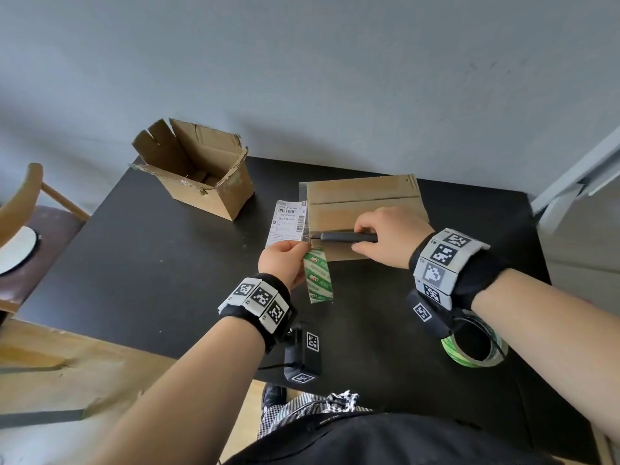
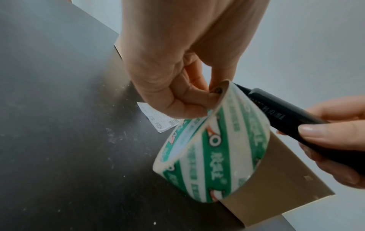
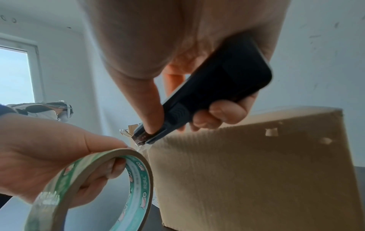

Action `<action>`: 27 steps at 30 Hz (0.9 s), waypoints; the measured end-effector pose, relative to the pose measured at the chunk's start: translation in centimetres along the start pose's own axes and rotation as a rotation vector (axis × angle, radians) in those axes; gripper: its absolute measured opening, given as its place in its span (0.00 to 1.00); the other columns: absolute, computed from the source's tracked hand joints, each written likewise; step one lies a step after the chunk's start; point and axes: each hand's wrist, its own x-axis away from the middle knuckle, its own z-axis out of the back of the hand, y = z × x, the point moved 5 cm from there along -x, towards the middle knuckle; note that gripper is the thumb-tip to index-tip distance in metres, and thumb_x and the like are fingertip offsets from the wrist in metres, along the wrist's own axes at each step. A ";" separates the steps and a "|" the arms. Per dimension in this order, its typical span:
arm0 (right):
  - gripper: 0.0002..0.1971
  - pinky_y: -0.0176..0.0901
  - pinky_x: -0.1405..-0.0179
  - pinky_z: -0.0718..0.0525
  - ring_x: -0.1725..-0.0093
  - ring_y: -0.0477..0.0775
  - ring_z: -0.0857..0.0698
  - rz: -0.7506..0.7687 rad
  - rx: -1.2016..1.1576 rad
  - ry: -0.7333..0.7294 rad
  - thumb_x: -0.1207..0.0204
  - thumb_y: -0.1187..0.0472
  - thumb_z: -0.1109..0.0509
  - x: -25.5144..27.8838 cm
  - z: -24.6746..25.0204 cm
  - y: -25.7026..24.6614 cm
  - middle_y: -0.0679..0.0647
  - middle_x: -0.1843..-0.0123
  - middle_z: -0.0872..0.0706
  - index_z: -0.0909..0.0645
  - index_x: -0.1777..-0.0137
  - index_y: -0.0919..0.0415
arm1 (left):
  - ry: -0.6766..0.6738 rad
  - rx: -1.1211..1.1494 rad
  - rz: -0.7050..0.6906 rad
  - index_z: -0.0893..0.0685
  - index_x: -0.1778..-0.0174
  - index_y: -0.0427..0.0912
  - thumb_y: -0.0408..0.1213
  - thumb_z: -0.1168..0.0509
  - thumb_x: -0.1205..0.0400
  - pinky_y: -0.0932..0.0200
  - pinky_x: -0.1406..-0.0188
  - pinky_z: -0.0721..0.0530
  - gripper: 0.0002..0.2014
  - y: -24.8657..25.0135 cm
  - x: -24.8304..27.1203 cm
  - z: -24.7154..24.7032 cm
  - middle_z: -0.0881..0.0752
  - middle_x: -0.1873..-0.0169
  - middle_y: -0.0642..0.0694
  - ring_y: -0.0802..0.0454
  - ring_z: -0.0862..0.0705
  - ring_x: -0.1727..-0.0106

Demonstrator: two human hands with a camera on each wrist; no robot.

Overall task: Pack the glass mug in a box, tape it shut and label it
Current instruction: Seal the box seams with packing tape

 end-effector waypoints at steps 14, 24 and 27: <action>0.15 0.42 0.61 0.23 0.58 0.51 0.20 0.011 0.137 -0.021 0.21 0.46 0.37 -0.5 0.5 -1.8 0.50 0.56 0.16 0.17 0.47 0.55 | -0.008 -0.081 -0.001 0.16 0.63 0.42 0.37 0.33 0.19 0.57 0.65 0.15 0.07 0.4 -0.2 0.3 0.12 0.67 0.46 0.53 0.15 0.67; 0.13 0.41 0.64 0.28 0.60 0.52 0.22 0.008 0.132 -0.025 0.21 0.49 0.35 -1.0 0.5 -2.6 0.50 0.60 0.21 0.17 0.50 0.58 | 0.008 -0.073 -0.009 0.16 0.64 0.41 0.36 0.33 0.20 0.57 0.63 0.13 0.07 0.3 -0.5 0.4 0.12 0.67 0.45 0.53 0.13 0.67; 0.13 0.41 0.63 0.27 0.60 0.52 0.21 0.003 0.129 -0.024 0.22 0.49 0.35 -1.1 0.8 -2.3 0.51 0.60 0.20 0.16 0.50 0.58 | 0.002 -0.083 -0.008 0.16 0.63 0.42 0.37 0.33 0.19 0.57 0.62 0.13 0.07 0.3 -0.6 0.4 0.12 0.67 0.45 0.52 0.13 0.66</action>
